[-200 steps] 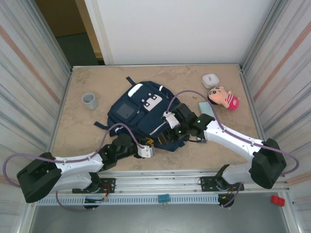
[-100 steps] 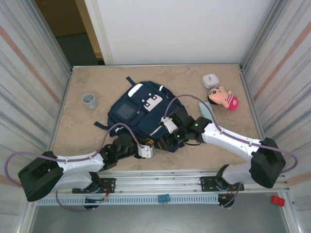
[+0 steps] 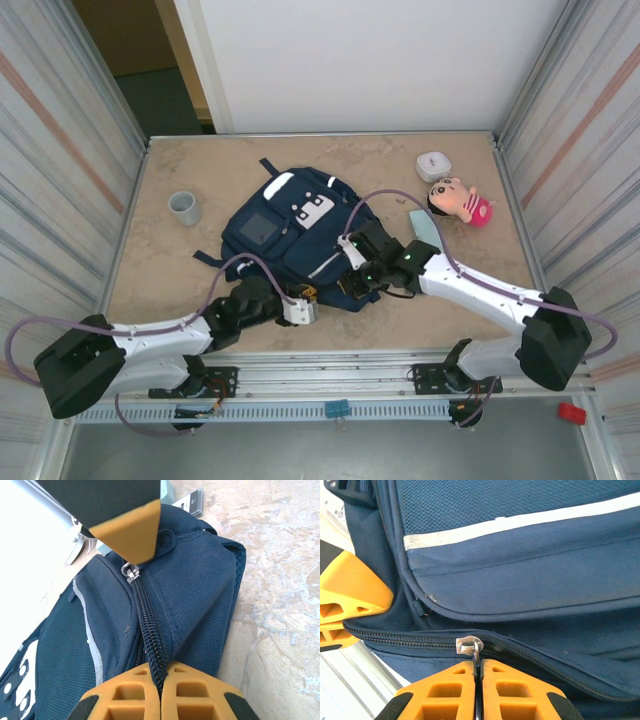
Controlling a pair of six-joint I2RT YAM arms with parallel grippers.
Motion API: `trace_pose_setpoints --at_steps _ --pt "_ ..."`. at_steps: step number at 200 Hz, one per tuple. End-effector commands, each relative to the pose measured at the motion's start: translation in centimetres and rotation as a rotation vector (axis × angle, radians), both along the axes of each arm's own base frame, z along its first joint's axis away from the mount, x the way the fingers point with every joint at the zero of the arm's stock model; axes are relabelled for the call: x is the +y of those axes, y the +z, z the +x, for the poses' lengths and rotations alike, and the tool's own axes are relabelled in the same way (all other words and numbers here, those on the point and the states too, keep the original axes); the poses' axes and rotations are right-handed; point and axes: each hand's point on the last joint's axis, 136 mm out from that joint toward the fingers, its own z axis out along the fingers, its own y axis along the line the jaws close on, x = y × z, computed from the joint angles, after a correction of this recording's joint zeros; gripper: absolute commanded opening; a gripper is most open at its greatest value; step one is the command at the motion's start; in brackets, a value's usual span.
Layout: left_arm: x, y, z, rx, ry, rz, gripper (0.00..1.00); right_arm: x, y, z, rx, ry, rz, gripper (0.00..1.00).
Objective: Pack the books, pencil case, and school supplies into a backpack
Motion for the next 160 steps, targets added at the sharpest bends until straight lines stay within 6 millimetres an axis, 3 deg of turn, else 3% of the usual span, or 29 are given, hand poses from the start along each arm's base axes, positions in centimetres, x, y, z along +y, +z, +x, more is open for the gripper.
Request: trace_pose_setpoints --at_steps 1,27,58,94,128,160 --pt "-0.7 3.6 -0.1 -0.058 -0.02 -0.111 0.0 -2.6 -0.1 0.9 -0.011 -0.093 -0.037 0.03" --pt "-0.7 3.8 -0.1 -0.058 -0.02 -0.117 0.0 -2.5 -0.3 0.1 0.041 -0.074 0.015 0.05" --pt "-0.8 3.9 -0.2 -0.056 -0.026 -0.122 0.0 -0.6 -0.1 -1.5 0.121 -0.012 0.13 0.19" --pt "-0.9 4.2 -0.2 -0.055 -0.029 -0.131 0.0 -0.9 -2.1 -1.1 0.141 -0.039 0.045 0.26" --pt "-0.8 4.1 -0.1 -0.057 -0.021 -0.125 0.0 -2.3 -2.6 -0.2 0.087 -0.089 -0.056 0.11" --pt "-0.1 4.1 0.5 -0.063 0.028 -0.111 0.0 -5.4 -2.1 1.2 0.03 -0.201 -0.124 0.01"
